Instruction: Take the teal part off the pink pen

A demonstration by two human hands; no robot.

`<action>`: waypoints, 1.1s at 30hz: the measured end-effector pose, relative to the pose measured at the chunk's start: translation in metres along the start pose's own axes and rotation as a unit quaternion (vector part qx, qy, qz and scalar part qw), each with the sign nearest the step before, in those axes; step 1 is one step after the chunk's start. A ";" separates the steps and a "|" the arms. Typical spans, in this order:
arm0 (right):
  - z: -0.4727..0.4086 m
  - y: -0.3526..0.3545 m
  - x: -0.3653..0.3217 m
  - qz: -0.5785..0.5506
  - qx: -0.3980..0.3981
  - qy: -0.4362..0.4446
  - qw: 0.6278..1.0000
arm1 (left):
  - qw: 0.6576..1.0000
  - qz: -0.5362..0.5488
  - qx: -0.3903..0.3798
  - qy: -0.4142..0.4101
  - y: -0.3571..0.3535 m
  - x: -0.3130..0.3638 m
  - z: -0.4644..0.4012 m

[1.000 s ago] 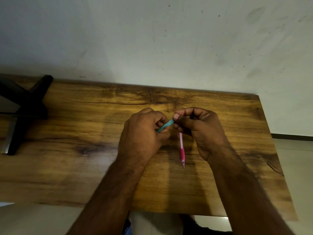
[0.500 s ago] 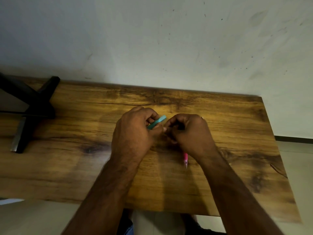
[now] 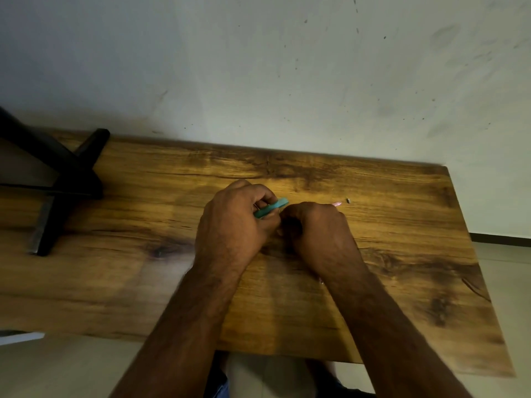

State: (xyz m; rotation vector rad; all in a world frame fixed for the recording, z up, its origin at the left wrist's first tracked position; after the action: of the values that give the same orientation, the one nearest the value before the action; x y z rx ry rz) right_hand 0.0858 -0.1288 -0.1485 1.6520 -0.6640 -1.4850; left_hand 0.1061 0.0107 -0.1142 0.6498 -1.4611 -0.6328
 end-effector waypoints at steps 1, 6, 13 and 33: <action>0.000 0.000 -0.001 -0.001 0.001 0.002 1.000 | 1.000 0.001 -0.001 0.000 0.000 0.000 0.000; -0.002 -0.001 -0.005 0.040 0.009 0.036 0.998 | 1.000 -0.001 -0.002 0.003 -0.001 0.001 -0.001; 0.005 0.023 0.031 -0.196 0.151 -0.092 0.964 | 1.000 -0.007 -0.009 -0.001 0.000 0.004 -0.002; 0.011 -0.020 0.022 -0.709 0.108 -0.226 0.659 | 0.970 0.238 -0.033 0.031 0.001 0.001 -0.007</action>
State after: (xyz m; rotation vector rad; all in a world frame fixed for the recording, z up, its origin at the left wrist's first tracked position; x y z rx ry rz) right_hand 0.0764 -0.1385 -0.1773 2.0399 0.5280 -3.0583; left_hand 0.1133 0.0110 -0.1129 0.2455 -1.4609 -0.2812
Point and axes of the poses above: each hand's wrist, its own z-axis away from the middle knuckle, its own y-axis out of the back of the hand, x = y × z, the point moved 9 cm from there along -z, towards the middle knuckle, and after that the axes turned 11 degrees about y, right-handed, at the moved point
